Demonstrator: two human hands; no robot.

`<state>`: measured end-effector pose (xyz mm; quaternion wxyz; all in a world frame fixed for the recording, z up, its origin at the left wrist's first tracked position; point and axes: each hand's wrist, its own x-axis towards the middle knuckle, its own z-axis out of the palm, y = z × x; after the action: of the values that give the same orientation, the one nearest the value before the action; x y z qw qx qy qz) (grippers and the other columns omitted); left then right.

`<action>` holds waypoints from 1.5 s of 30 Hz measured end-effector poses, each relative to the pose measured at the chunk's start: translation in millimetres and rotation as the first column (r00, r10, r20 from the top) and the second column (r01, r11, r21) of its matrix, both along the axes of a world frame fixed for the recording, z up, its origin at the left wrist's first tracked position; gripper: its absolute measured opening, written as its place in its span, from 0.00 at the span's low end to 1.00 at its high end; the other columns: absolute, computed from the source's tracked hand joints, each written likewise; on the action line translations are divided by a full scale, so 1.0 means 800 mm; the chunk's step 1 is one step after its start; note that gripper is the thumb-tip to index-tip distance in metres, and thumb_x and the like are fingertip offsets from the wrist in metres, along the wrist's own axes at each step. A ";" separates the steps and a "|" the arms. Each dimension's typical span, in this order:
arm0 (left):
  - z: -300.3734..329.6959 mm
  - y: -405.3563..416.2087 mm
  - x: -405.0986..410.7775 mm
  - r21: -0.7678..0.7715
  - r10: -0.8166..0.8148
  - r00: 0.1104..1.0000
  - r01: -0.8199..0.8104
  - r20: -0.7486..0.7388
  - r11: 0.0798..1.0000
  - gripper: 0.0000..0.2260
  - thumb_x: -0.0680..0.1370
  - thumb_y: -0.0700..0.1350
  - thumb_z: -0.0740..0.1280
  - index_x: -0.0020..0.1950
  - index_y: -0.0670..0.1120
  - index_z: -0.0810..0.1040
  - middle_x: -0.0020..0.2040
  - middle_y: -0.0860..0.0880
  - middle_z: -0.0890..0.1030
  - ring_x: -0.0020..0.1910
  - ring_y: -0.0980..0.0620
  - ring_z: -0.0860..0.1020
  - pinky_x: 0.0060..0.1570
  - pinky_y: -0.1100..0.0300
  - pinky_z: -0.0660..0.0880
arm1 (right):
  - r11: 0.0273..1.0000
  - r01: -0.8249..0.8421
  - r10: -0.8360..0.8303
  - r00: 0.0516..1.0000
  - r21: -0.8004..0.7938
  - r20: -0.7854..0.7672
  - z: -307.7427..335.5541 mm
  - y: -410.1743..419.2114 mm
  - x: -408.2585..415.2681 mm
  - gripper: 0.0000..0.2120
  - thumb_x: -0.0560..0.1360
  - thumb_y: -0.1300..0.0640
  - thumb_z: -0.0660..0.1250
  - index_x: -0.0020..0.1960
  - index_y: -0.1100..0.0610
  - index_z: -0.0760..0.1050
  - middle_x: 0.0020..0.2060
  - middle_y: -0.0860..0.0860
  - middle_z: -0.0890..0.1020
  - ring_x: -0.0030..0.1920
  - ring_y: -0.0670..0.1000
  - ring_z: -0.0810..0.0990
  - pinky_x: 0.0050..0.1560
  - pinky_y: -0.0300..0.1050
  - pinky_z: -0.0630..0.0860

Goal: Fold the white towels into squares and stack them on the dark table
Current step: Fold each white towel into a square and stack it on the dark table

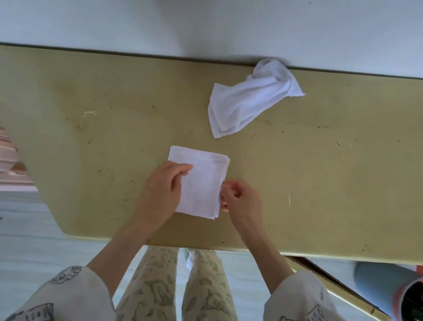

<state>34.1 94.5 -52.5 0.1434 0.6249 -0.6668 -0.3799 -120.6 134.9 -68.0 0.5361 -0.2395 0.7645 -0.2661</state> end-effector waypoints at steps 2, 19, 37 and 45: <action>-0.008 -0.001 0.015 -0.014 -0.053 0.997 0.054 0.063 0.998 0.14 0.78 0.33 0.58 0.60 0.42 0.77 0.57 0.48 0.76 0.57 0.51 0.71 0.57 0.62 0.68 | 1.000 0.007 -0.007 0.999 0.007 -0.044 0.003 -0.008 0.005 0.05 0.75 0.56 0.64 0.48 0.55 0.77 0.42 0.51 0.82 0.45 0.53 0.81 0.51 0.53 0.79; -0.015 0.001 0.029 0.036 -0.140 0.989 0.138 0.047 0.990 0.15 0.78 0.37 0.59 0.64 0.46 0.74 0.62 0.52 0.72 0.58 0.57 0.63 0.57 0.69 0.59 | 0.997 -0.027 0.034 0.995 0.076 -0.091 0.007 -0.028 0.017 0.03 0.73 0.58 0.63 0.41 0.55 0.71 0.37 0.48 0.76 0.45 0.56 0.79 0.51 0.56 0.78; -0.016 0.000 0.025 0.136 -0.491 0.811 0.474 0.317 0.870 0.29 0.76 0.50 0.64 0.75 0.54 0.56 0.76 0.57 0.45 0.66 0.47 0.59 0.62 0.55 0.69 | 0.988 -0.154 0.148 0.955 -0.003 -0.257 0.006 -0.026 0.017 0.02 0.76 0.59 0.61 0.47 0.56 0.68 0.36 0.44 0.74 0.38 0.47 0.73 0.35 0.38 0.67; -0.018 -0.011 0.018 -0.068 -0.429 0.812 0.491 0.395 0.868 0.21 0.77 0.46 0.61 0.70 0.47 0.66 0.75 0.49 0.59 0.60 0.46 0.65 0.58 0.49 0.72 | 0.785 -0.591 0.188 0.513 -0.186 -0.837 -0.014 -0.005 0.036 0.15 0.74 0.62 0.58 0.60 0.62 0.70 0.59 0.60 0.76 0.60 0.60 0.73 0.60 0.55 0.69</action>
<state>48.6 85.8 -66.9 -0.0288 0.4898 -0.8425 -0.2223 -92.0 130.8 -79.4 0.1231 -0.6182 0.7571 -0.1715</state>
